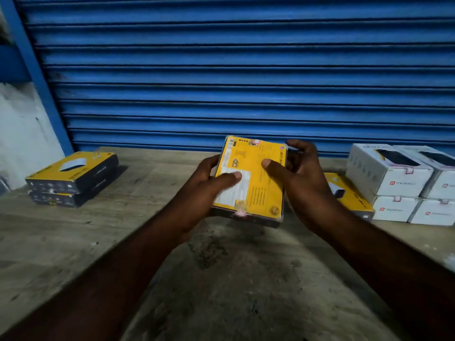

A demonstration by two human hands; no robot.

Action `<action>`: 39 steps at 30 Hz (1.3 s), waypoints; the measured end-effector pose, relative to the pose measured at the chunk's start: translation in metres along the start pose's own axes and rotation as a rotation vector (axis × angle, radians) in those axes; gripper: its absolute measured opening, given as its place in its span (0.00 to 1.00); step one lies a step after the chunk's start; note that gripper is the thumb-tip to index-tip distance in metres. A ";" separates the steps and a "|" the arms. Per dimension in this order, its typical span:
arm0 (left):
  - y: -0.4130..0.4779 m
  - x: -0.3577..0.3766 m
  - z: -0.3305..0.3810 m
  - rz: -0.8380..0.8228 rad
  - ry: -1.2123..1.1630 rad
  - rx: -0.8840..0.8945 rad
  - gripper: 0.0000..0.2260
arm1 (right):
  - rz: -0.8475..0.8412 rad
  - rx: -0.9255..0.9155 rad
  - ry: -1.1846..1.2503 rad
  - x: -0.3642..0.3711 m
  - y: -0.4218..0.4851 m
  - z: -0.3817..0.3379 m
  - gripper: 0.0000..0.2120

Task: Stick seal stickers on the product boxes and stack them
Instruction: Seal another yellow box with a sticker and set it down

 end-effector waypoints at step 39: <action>0.004 -0.014 0.004 0.148 0.382 0.564 0.25 | -0.228 -0.620 -0.422 0.008 -0.026 -0.006 0.14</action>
Point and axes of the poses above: each hand's wrist, its own y-axis towards the middle knuckle, its own x-axis out of the palm, z = x × y, the point moved 3 cm from there along y, towards the middle knuckle, and after that the axes turned 7 degrees about -x, right-handed, at the moved point
